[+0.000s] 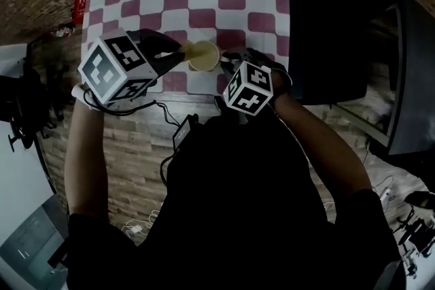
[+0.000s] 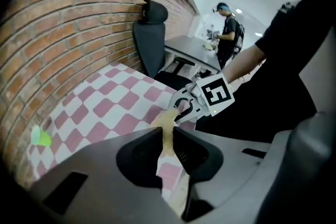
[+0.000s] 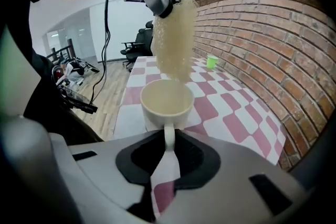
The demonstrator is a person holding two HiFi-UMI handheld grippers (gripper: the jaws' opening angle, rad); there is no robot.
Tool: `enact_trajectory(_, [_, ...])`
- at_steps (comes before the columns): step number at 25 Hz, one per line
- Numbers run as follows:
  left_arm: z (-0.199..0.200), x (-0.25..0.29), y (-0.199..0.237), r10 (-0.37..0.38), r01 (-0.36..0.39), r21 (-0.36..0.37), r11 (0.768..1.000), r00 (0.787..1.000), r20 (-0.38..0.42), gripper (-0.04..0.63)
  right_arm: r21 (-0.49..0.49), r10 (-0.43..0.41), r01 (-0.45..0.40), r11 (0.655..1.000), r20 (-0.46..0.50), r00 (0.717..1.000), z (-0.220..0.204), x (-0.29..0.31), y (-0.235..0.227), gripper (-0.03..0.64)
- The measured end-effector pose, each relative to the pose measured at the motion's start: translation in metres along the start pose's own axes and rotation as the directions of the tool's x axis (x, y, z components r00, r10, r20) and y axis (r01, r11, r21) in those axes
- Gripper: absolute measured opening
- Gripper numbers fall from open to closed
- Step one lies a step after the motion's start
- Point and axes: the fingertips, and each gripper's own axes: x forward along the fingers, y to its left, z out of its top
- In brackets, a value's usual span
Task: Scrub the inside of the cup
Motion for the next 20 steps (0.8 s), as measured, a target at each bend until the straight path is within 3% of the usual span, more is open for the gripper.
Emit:
enact_trajectory(5, [-0.001, 0.047, -0.006, 0.076, -0.055, 0.170, 0.984, 0.990, -0.118, 0.071, 0.005, 0.001, -0.001, 1.000, -0.004, 1.000, -0.002, -0.001, 0.005, 0.071])
enact_trajectory(9, [-0.031, 0.085, 0.007, 0.226, -0.119, 0.335, 0.935, 0.926, -0.303, 0.071, 0.001, -0.003, 0.003, 1.000, -0.006, 1.000, 0.000, 0.001, 0.005, 0.071])
enact_trajectory(12, [-0.038, 0.100, 0.007, 0.284, -0.098, 0.437, 0.894, 0.878, -0.385, 0.071, 0.000, -0.007, 0.007, 1.000, -0.006, 1.000, 0.001, 0.001, 0.004, 0.071])
enact_trajectory(13, [-0.042, 0.102, 0.005, 0.277, -0.075, 0.440, 0.895, 0.866, -0.416, 0.071, 0.000, -0.007, 0.007, 1.000, -0.006, 1.000, 0.001, 0.000, 0.005, 0.071])
enact_trajectory(15, [-0.047, 0.102, -0.005, 0.198, -0.010, 0.373, 0.928, 0.860, -0.469, 0.071, 0.004, -0.006, 0.006, 1.000, -0.006, 1.000, 0.002, 0.000, 0.005, 0.071])
enact_trajectory(17, [-0.047, 0.094, -0.014, 0.087, 0.041, 0.251, 0.967, 0.875, -0.477, 0.069, 0.009, -0.003, 0.003, 1.000, -0.008, 1.000, 0.002, 0.000, 0.006, 0.071])
enact_trajectory(20, [-0.038, 0.079, -0.019, -0.065, 0.094, 0.059, 0.994, 0.921, -0.383, 0.069, 0.004, -0.001, 0.001, 1.000, -0.009, 1.000, 0.003, 0.000, 0.009, 0.071])
